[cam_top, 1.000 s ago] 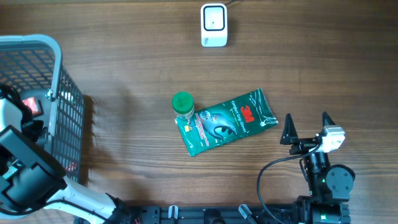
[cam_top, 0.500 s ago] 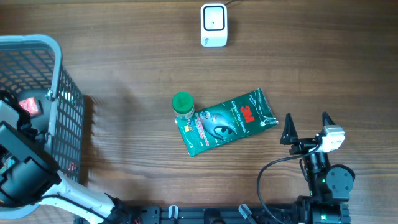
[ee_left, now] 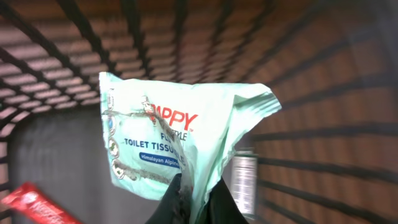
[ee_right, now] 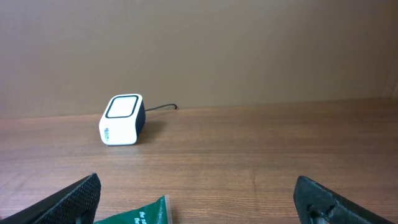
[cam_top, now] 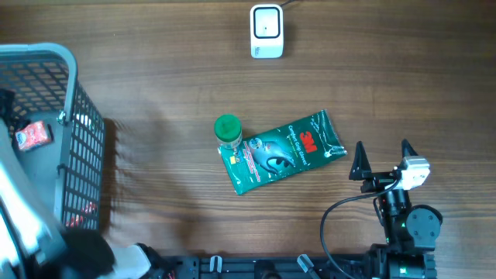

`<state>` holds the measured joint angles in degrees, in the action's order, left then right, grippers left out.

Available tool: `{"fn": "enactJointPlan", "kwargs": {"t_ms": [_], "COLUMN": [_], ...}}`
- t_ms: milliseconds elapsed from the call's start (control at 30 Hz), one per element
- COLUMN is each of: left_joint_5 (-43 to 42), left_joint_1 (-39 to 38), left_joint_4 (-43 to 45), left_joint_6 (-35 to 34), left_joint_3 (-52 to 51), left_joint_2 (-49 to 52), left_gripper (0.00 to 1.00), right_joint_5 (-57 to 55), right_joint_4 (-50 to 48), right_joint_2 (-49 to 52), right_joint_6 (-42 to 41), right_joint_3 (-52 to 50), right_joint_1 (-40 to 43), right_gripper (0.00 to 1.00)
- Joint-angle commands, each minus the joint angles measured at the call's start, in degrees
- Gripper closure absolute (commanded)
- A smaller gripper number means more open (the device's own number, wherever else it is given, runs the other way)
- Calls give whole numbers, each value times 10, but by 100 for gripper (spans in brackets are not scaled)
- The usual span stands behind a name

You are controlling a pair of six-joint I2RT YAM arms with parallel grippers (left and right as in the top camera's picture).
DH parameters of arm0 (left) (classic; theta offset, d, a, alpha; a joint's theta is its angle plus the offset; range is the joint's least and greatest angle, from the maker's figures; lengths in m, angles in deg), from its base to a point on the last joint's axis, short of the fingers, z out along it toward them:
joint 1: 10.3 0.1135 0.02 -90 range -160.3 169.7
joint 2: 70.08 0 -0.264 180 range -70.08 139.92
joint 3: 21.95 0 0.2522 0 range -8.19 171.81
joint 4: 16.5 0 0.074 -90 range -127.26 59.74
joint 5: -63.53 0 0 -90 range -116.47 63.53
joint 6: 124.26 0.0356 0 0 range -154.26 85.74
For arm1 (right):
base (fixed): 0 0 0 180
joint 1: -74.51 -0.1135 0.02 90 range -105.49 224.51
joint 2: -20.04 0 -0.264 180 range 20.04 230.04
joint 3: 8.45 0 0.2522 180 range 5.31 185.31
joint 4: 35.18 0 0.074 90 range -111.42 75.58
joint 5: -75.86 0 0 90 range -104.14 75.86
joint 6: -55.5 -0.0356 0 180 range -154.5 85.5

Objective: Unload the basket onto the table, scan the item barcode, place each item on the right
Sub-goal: 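Reach left gripper into basket and grasp Zappy wipes pack, then carry Zappy wipes pack out and lay it on the 3M pack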

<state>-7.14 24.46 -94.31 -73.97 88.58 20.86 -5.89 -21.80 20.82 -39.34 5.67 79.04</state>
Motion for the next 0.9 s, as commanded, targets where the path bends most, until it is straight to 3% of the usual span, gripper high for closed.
{"fn": "enactJointPlan", "kwargs": {"t_ms": [0, 67, 133, 233, 300, 400, 500, 667, 767, 867], "left_joint_5": [-98, -235, -396, -708, -797, -805, -871, -910, -911, -911], "left_joint_1": [-12, -12, -15, -63, -123, -212, -301, -473, -547, -600], "left_joint_4": [9, 17, 17, -2, -63, -107, -63, 138, 223, 323], "left_joint_6": [-2, 8, 67, 287, 403, 460, 502, 495, 479, 421], "left_joint_3": [13, 13, 13, 8, -2, -43, -123, -304, -342, -342], "left_joint_2": [-150, -238, -283, -331, -348, -350, -347, -271, -168, -25], "left_gripper": [96, 96, 96, 96, 96, 96, 96, 96, 96, 96], "right_joint_5": [-6, -6, -6, -6, -6, -6, -6, -6, -6, -6], "right_joint_4": [-2, -1, -1, -2, -2, -1, -1, -2, -2, -1], "right_joint_2": [-2, -2, -2, -2, -2, -2, -2, -2, -2, -2], "right_joint_6": [3, 3, 3, 3, 3, 3, 3, 3, 3, 3], "right_joint_3": [-1, -1, -1, -1, -1, -1, -1, -1, -1, -1], "right_joint_1": [-1, -1, -1, -1, -1, -1, -1, -1, -1, -1], "right_gripper": [0, 0, 0, 0, 0, 0, 0, 0, 0, 0]}}
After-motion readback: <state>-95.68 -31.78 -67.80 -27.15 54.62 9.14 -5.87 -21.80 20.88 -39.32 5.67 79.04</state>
